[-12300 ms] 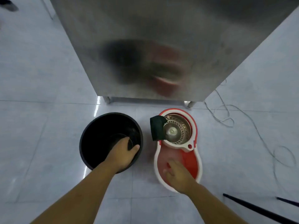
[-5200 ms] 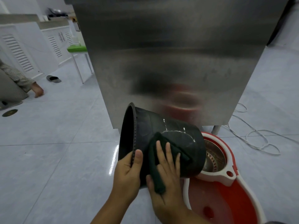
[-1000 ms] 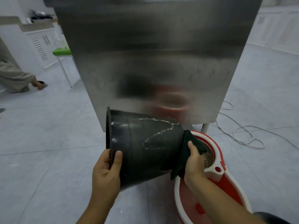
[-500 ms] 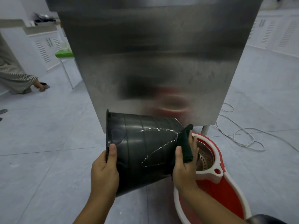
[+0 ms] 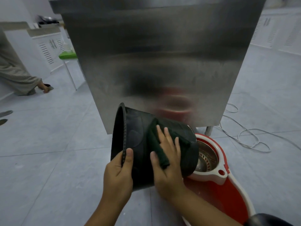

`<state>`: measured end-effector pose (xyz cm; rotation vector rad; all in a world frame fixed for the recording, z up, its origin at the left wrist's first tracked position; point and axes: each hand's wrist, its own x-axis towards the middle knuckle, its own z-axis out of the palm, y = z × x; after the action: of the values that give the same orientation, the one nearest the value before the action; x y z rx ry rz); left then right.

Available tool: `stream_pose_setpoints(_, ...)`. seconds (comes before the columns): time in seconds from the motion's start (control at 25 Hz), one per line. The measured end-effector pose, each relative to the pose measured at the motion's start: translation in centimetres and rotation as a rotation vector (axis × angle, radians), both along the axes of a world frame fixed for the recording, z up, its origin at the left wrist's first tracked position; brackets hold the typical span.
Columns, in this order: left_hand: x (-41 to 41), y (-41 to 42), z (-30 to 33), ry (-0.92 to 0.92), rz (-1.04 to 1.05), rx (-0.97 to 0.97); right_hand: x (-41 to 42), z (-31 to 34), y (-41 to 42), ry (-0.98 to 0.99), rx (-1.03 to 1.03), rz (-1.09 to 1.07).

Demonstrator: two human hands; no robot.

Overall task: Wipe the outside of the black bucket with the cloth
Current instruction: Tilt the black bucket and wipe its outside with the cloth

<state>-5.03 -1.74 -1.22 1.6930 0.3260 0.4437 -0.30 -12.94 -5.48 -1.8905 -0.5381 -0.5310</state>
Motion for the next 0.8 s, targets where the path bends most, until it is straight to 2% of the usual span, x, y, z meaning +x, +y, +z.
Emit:
stream_pose_setpoints(0.12,-0.2,0.3,0.2,-0.01,0.031,0.03,3.4,-0.4,-2.6,0.265,0.198,-0.092)
stream_pose_setpoints(0.2,-0.2,0.8,-0.1,-0.001,0.079,0.025,4.0,-2.0,-3.5,0.429,0.225,-0.147)
stream_pose_setpoints(0.24,-0.1,1.1,-0.2,0.013,0.099,0.013,3.8,-2.8,-3.4,0.449,0.199,-0.164)
stream_pose_setpoints(0.36,0.4,2.1,-0.4,0.07,0.159,-0.08,1.1,-4.6,-1.6,0.217,0.03,-0.13)
stream_pose_setpoints(0.48,1.0,2.5,-0.6,0.116,0.176,-0.152,-2.1,-5.7,0.5,0.045,-0.292,0.053)
stream_pose_setpoints(0.56,1.1,2.3,-0.4,0.107,0.135,-0.129,-3.3,-5.9,1.3,-0.044,-0.426,0.132)
stream_pose_setpoints(0.64,1.1,2.1,-0.4,0.098,0.091,-0.101,-2.9,-4.4,1.3,-0.073,-0.408,0.15)
stream_pose_setpoints(0.8,1.1,1.8,-0.8,0.084,0.059,-0.046,0.9,-0.6,-0.5,-0.015,-0.184,0.061)
